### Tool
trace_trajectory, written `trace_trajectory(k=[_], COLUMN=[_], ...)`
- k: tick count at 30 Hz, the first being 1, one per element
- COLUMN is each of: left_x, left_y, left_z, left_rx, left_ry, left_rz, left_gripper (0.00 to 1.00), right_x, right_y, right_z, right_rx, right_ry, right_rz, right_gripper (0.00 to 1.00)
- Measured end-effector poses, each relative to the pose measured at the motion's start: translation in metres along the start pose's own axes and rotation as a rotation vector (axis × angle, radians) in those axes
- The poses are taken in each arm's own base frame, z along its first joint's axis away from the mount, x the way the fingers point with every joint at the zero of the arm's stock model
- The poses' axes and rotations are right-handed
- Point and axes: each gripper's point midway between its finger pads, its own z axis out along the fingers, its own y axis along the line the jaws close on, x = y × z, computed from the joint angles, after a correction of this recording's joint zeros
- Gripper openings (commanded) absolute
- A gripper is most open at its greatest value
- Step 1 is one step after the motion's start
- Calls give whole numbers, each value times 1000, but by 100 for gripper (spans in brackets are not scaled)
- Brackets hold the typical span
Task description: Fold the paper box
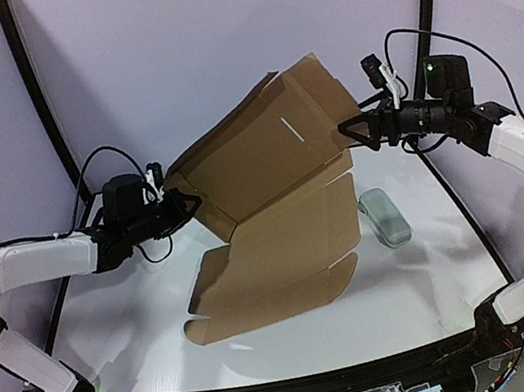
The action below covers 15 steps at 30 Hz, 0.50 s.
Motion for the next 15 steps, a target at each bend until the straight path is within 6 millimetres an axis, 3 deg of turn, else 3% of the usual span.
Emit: trace_trajectory(k=[1,5,8,11,15], left_x=[1,12,18,21,22], left_y=[-2,-10,-9,-7,-5], left_z=[2,13,18,20,21], left_rx=[11,66,66,57,43], left_ry=[9,77,111,130,137], left_rz=[0,1,0,-1,-17], left_gripper=[1,1,1,1,1], right_x=[-1,-2,2,6,8], right_y=[1,13,18,21,25], right_z=[0,1,3,3,2], right_rx=[-8,-84,-125,-150,-173], right_ry=[0,21,41,61,68], right_rz=[-8,-30,-27,-11,-6], right_gripper=[73,64,42,26,15])
